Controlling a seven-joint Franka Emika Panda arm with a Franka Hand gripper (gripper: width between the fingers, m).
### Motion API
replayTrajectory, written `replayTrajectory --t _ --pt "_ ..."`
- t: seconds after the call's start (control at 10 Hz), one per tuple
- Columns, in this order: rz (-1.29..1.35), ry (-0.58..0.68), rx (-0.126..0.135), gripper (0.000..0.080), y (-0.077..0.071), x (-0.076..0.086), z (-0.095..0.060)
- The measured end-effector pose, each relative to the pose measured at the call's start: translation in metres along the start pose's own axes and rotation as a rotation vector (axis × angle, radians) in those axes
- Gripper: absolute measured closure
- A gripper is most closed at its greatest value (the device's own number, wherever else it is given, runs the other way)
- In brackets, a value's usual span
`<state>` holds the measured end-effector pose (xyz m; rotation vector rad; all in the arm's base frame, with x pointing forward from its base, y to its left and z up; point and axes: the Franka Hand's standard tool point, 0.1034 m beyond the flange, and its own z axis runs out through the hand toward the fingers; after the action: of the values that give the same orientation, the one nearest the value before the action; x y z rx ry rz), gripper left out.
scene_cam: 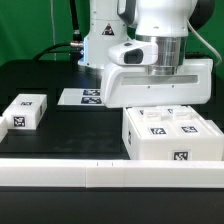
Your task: Assemble cabinet
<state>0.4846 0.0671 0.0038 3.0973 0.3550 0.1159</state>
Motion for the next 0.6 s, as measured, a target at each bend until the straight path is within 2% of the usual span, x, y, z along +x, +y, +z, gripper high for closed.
replayTrajectory --t 0.1,0.2,0.5,0.6 --pt "-0.001 -0.001 0.0 0.0712 -0.0004 -0.0002 0.0001" --pt "-0.001 -0.001 0.0 0.0772 -0.0004 -0.0003 0.0001" --pt "-0.001 -0.004 0.0 0.0797 -0.0004 -0.0003 -0.001" --pt "-0.001 -0.011 0.001 0.0797 -0.0003 0.0014 -0.0088"
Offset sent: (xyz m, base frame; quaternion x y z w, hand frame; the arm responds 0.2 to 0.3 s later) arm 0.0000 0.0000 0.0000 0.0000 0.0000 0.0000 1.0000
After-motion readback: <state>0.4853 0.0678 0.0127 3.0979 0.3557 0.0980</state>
